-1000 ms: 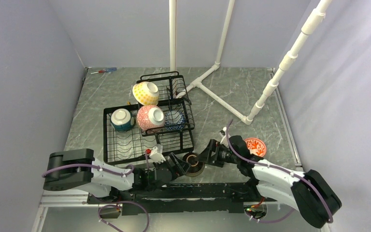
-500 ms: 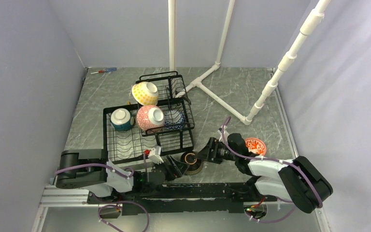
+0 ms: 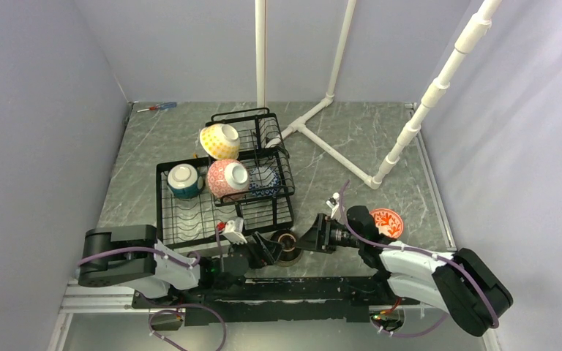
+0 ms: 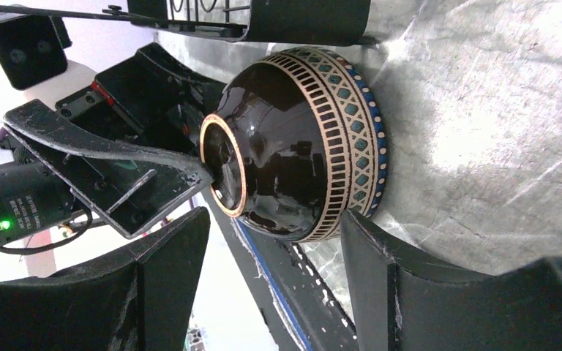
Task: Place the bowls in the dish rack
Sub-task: Pick up the bowl from the center of the board.
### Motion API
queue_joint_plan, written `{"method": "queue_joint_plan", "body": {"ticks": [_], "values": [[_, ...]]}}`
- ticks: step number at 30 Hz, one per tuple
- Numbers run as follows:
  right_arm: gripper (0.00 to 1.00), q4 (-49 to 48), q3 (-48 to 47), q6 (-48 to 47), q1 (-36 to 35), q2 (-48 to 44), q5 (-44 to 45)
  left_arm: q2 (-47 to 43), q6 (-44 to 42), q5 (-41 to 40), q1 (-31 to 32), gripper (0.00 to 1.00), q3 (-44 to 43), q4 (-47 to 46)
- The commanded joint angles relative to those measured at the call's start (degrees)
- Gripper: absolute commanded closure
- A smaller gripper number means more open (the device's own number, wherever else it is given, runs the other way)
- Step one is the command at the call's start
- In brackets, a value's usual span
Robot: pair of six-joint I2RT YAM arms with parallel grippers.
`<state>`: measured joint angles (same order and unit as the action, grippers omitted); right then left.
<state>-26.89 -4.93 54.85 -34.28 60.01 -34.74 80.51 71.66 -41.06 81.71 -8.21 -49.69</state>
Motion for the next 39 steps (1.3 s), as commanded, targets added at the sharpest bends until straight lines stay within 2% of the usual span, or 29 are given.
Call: {"method": "queue_joint_plan", "body": {"ticks": [1,8,16,25,35,39], "values": [[0.31,-7.24,-0.19,1.59,-0.91,1.96,-4.73,1.42,-5.72,2.57,0.38,0.16,-2.60,-14.40],[0.31,-7.90,0.17,1.17,-1.07,4.06,-3.56,6.64,-8.06,4.75,0.38,0.18,-0.59,-28.74],[0.30,-2.90,-1.37,-1.43,-1.09,1.53,-2.35,9.07,-9.42,8.76,0.38,0.21,0.09,-37.88],[0.31,-1.53,-1.66,-2.33,-1.11,0.28,-1.74,4.39,-9.15,12.02,0.38,0.24,-1.83,-30.33],[0.32,6.61,-2.37,-5.38,-1.07,-4.37,1.23,-3.08,-7.25,15.33,0.38,0.26,-3.24,-17.32],[0.34,10.25,-2.38,-7.16,-1.11,-5.80,1.37,-4.45,-7.36,16.23,0.38,0.29,-3.18,-15.94]]}}
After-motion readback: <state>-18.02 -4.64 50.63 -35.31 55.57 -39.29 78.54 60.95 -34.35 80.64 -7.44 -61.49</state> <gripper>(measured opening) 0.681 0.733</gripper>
